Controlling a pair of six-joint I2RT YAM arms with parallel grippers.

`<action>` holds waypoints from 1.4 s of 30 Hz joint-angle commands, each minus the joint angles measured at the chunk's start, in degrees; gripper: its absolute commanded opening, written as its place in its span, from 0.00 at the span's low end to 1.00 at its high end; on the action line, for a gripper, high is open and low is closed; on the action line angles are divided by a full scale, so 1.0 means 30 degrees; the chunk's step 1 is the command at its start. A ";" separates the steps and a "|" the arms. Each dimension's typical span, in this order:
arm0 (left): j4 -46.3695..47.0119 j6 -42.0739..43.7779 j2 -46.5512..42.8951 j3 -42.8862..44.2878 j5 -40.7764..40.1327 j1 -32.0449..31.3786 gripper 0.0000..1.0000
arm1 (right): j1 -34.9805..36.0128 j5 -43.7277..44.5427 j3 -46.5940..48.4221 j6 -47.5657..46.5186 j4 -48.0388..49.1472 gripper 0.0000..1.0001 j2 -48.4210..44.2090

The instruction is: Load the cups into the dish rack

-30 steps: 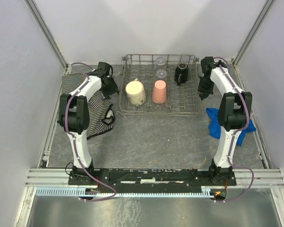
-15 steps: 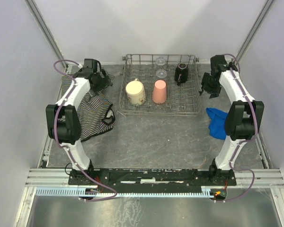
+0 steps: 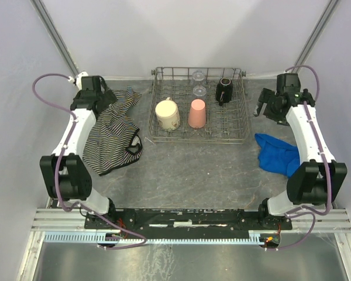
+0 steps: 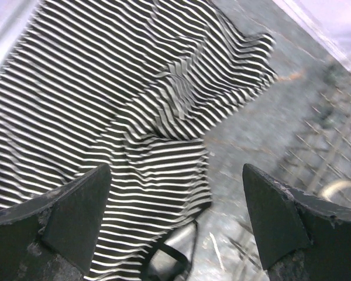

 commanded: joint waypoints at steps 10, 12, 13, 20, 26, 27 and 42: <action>1.6178 0.8102 -0.3763 -1.4850 0.0985 0.0173 0.99 | -0.0448 0.0042 0.0269 -0.0184 0.0432 1.00 -0.0990; 1.8868 0.8114 -0.4006 -1.6744 0.0519 0.0173 0.99 | -0.0464 0.0046 0.0346 -0.0157 0.0598 1.00 -0.0507; 2.0847 0.8190 -0.4210 -1.7947 0.0769 0.0173 0.99 | -0.0468 0.0239 0.0131 -0.0112 0.0769 1.00 -0.0412; 3.3162 0.8948 -0.3855 -2.3950 0.2869 0.0218 0.99 | -0.0492 0.0836 -0.5200 -0.2320 0.6037 1.00 -0.1652; 3.6372 0.9097 -0.1546 -2.4698 0.3888 0.0346 0.99 | -0.0784 -0.1394 -1.0687 -0.3690 1.2778 1.00 -0.2714; 3.5200 0.9327 -0.1651 -2.4145 0.4417 0.0374 0.99 | -0.0786 -0.1370 -1.1689 -0.3799 1.4274 1.00 -0.2951; 3.4048 0.9050 -0.1343 -2.3174 0.3975 0.0378 0.99 | -0.0510 -0.0385 -2.2068 -0.4287 3.4354 1.00 -0.2520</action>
